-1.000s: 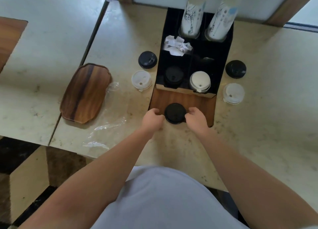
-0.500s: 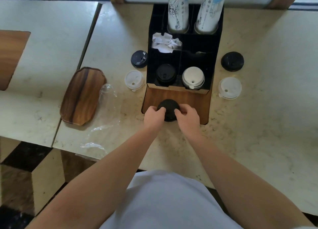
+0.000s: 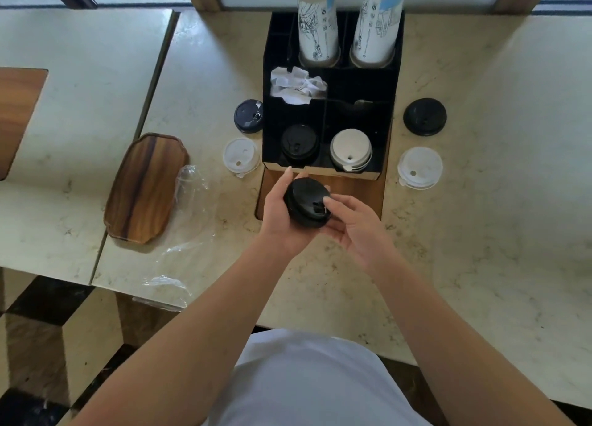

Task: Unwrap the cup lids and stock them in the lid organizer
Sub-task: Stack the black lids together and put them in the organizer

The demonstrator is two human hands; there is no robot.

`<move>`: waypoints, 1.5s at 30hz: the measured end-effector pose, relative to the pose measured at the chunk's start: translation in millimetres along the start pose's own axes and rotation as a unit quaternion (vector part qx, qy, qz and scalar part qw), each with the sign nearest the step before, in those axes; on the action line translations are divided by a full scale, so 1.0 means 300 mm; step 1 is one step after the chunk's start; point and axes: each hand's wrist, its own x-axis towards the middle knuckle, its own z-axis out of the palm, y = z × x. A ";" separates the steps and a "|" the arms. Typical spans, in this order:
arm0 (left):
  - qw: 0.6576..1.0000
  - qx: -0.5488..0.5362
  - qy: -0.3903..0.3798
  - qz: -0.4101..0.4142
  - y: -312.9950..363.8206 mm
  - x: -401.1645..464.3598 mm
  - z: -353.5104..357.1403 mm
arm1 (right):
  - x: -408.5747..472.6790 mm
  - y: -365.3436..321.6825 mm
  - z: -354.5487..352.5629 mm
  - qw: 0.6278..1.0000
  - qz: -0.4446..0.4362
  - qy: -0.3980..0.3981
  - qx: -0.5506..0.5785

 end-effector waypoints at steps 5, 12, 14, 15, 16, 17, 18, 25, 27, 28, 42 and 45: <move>0.999 0.021 -0.017 0.017 0.019 0.032 0.077 | -0.010 -0.051 0.006 0.915 -0.179 0.088 -0.351; 0.997 -0.073 -0.024 -0.030 0.065 0.120 0.193 | 0.196 -0.311 -0.200 0.825 -0.246 0.280 -0.424; 0.995 -0.091 -0.031 -0.036 0.072 0.144 0.205 | 0.295 -0.413 -0.279 0.803 -0.204 0.307 -0.469; 0.994 -0.099 -0.032 -0.039 0.074 0.156 0.209 | 0.337 -0.456 -0.312 0.786 -0.179 0.308 -0.506; 0.993 -0.107 -0.034 -0.043 0.075 0.166 0.213 | 0.372 -0.493 -0.340 0.769 -0.157 0.299 -0.542; 0.992 -0.113 -0.036 -0.047 0.076 0.173 0.218 | 0.401 -0.522 -0.362 0.755 -0.138 0.286 -0.573; 0.991 -0.117 -0.041 -0.050 0.077 0.177 0.224 | 0.425 -0.546 -0.381 0.744 -0.120 0.271 -0.599; 0.986 -0.141 -0.063 -0.057 0.114 0.166 0.193 | 0.546 -0.588 -0.425 0.666 -0.101 0.221 -0.705; 0.988 -0.131 -0.061 -0.059 0.127 0.164 0.178 | 0.557 -0.581 -0.432 0.668 -0.104 0.232 -0.700; 0.989 -0.124 -0.056 -0.061 0.134 0.161 0.177 | 0.557 -0.579 -0.432 0.671 -0.105 0.237 -0.694; 0.994 -0.083 -0.041 -0.063 0.136 0.056 0.121 | 0.017 -0.324 -0.021 0.838 -0.302 0.185 -0.416; 0.992 -0.060 -0.081 -0.072 0.126 -0.006 0.085 | -0.101 -0.245 0.068 0.835 -0.325 0.139 -0.423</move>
